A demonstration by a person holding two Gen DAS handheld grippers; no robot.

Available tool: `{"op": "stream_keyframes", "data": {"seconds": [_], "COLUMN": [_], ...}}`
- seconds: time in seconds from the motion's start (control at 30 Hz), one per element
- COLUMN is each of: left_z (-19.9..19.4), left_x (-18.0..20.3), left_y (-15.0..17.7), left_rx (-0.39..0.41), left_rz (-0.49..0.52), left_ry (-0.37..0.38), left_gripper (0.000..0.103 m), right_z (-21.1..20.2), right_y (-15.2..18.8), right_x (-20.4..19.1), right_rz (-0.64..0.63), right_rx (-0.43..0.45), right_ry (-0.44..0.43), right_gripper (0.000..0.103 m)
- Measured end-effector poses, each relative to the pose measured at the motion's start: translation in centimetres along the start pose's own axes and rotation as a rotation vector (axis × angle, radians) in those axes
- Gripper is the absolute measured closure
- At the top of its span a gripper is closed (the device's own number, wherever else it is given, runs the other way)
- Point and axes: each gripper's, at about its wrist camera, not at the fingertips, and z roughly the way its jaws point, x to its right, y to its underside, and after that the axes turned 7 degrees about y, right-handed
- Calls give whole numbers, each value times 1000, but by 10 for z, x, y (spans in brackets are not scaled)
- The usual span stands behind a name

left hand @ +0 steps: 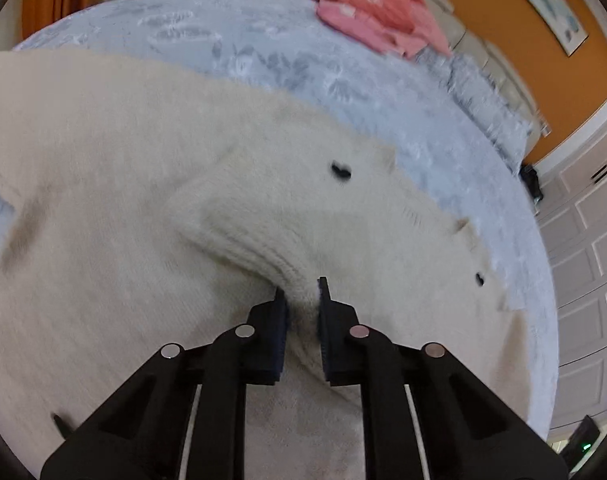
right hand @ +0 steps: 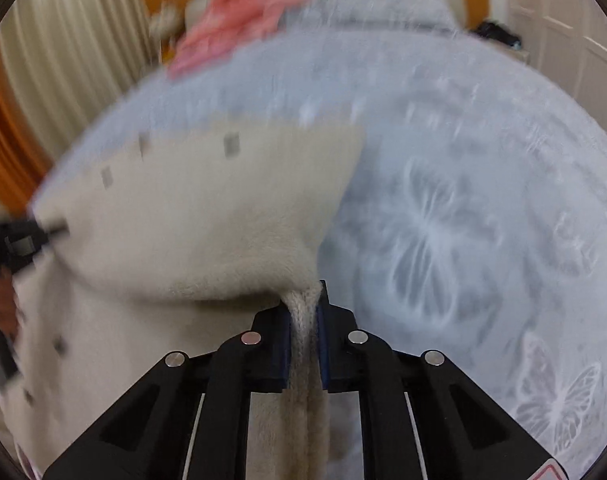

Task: Fold small clothes

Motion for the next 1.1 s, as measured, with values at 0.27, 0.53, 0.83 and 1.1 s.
{"op": "stream_keyframes", "data": {"seconds": [0.27,0.53,0.83,1.1], "left_z": [7,-107,-158,-149], "left_x": [-8,-123,-322,-313], "left_y": [14,-44,-128,-161], "left_rx": [-1,249,402,413], "left_rz": [50,-178,-592,-571], "left_ry": [19,-8,-398,-242], "left_gripper": [84,34,30,99], "right_z": [27,-37,-84,-91], "right_y": [16,16,74,92], "right_x": [28,-5,-30,-49], "right_rz": [159,16,-19,-31], "right_rx": [-90,-2,-98,-161], "right_ry": [10,47,10,12], "right_gripper": [91,72,60,60]}}
